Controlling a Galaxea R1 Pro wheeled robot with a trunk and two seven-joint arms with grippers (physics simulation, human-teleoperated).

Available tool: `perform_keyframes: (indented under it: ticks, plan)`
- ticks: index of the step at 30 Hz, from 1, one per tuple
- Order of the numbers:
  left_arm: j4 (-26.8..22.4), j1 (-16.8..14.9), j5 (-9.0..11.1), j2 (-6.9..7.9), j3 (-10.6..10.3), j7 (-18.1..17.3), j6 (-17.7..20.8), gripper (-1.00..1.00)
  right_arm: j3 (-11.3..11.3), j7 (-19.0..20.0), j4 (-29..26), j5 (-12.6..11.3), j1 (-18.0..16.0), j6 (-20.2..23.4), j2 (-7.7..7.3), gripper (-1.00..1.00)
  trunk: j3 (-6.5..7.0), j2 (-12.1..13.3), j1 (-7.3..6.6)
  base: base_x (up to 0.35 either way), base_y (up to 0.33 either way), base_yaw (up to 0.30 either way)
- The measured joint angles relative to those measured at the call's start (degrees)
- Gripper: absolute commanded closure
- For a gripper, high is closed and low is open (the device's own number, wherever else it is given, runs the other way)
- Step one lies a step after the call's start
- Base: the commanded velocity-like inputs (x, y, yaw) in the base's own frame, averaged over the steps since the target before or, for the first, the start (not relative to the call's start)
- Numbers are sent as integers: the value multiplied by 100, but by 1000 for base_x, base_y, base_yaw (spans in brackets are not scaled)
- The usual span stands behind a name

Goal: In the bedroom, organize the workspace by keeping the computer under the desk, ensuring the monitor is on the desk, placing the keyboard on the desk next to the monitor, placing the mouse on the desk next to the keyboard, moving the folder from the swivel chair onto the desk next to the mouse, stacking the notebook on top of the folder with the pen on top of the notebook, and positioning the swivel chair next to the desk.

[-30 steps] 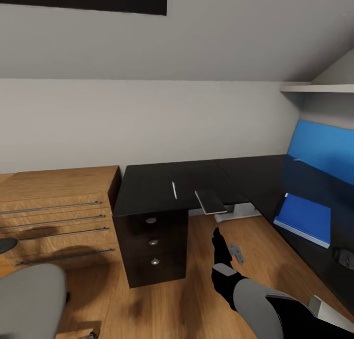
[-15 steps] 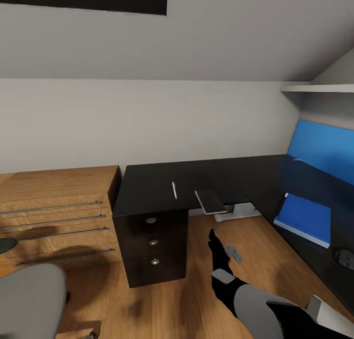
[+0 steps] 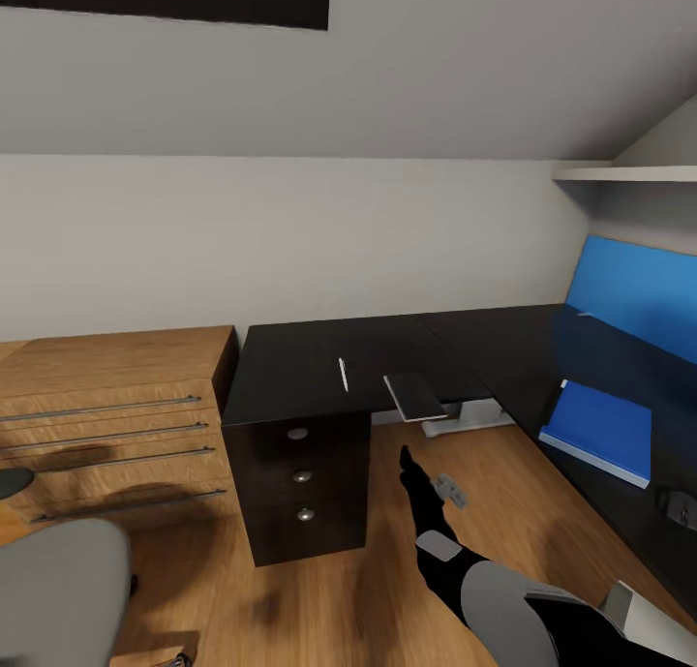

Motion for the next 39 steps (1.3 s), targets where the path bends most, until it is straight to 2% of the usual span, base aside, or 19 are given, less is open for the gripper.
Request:
perform_keyframes:
  ticks: [10,25,39]
  plan:
    - [2,1,-7,0,-7,-1,0,-100,-1,20,-2,155,1,726,-43,-100,0,0,0,0,0,0]
    - [1,-1,-7,0,-10,-1,0,-100,-24,7,-25,138,0,934,-207,-100,0,0,0,0,0,0]
    - [1,0,-7,0,-10,-1,0,-100,-37,32,-41,119,0,1130,-385,-100,251,560,-307,0,0,0]
